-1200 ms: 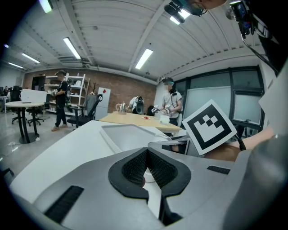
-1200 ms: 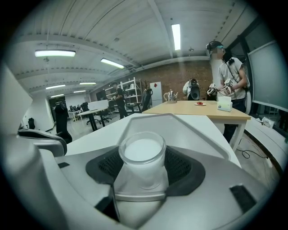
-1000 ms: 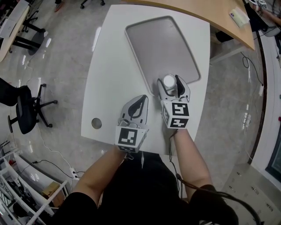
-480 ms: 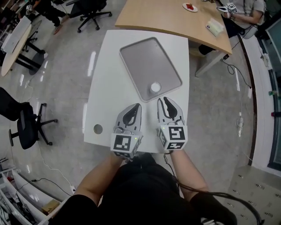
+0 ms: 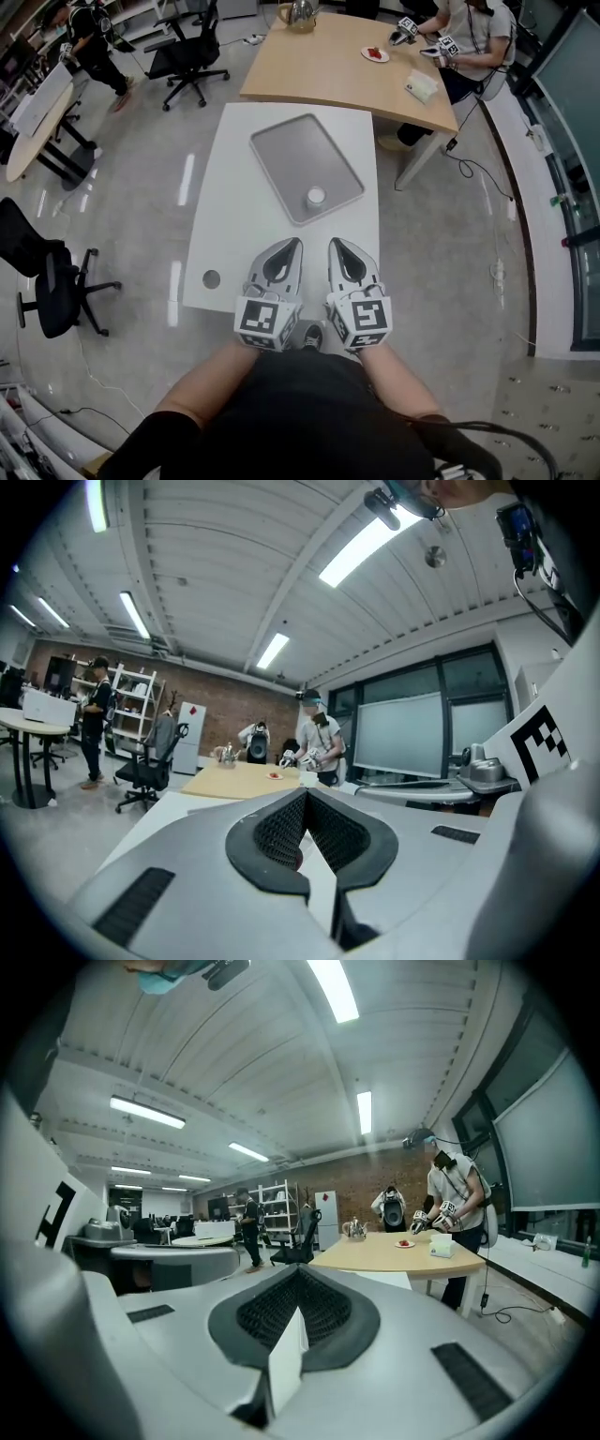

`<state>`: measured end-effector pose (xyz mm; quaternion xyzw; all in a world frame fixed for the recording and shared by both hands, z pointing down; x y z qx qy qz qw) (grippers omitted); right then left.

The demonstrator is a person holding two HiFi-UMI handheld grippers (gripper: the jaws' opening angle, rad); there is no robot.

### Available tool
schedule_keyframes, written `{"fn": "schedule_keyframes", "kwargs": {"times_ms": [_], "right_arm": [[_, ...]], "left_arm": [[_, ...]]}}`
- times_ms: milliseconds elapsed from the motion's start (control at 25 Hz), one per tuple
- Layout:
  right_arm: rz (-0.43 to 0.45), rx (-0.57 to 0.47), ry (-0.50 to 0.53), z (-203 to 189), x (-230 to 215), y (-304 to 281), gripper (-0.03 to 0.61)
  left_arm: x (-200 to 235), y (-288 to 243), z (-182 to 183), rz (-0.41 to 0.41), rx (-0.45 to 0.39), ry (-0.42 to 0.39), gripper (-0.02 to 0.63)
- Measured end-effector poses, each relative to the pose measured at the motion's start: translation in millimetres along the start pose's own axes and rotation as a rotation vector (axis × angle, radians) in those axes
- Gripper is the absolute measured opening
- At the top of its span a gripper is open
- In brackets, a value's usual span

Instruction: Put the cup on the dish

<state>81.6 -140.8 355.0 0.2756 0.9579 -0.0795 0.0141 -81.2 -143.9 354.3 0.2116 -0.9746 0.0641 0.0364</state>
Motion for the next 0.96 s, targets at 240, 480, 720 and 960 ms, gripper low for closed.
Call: {"fn": "schedule_keyframes", "kwargs": {"times_ms": [240, 480, 720, 960], "right_arm": [[0.012, -0.030, 0.031, 15, 20, 25, 0.012], [0.017, -0.050, 0.054, 26, 31, 33, 0.012], [0.019, -0.052, 0.059, 28, 40, 34, 0.012], [0.028, -0.042, 0.054, 27, 40, 34, 0.012]], "left_arm": [[-12, 24, 13, -0.004, -0.034, -0.001, 0.005], [-21, 35, 22, -0.050, -0.076, -0.004, 0.005], [-21, 43, 22, -0.057, -0.059, -0.013, 0.005], [-22, 43, 25, -0.057, -0.051, -0.006, 0.005]]}}
Point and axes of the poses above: the fingertips, and each gripper's own axes: y backward along the fingers, x to its left, z out of its top, the point moved 10 cm from there along y, backward along the fingers, and after that the axes turned 7 degrees about z, right-handed, at the moved point
